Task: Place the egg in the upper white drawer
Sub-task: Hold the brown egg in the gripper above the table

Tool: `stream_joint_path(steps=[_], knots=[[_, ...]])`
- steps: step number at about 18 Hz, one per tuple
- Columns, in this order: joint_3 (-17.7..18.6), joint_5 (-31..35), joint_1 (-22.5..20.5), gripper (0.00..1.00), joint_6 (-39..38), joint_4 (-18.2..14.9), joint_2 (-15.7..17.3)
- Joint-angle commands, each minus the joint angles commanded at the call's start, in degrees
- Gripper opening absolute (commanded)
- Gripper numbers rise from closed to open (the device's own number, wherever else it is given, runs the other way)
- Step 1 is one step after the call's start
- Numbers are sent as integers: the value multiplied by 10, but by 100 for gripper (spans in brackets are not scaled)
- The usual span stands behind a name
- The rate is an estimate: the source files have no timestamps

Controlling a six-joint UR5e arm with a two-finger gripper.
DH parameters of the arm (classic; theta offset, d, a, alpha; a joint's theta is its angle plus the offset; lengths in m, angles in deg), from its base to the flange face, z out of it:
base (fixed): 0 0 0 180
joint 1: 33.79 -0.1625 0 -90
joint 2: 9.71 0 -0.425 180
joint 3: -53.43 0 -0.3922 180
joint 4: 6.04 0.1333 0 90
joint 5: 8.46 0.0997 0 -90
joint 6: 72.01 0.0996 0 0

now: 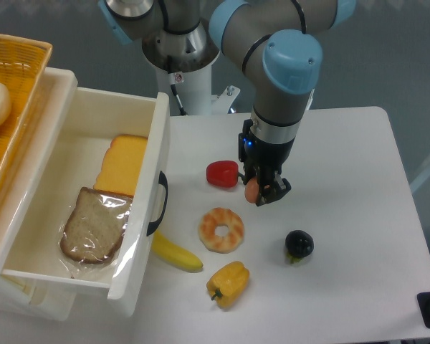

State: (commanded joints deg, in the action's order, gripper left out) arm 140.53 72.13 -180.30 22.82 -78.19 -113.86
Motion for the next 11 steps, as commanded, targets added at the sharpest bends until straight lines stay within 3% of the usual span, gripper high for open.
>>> stream_joint_path(steps=[11], knots=[[5,-16,-5,8,-46,-1,0]])
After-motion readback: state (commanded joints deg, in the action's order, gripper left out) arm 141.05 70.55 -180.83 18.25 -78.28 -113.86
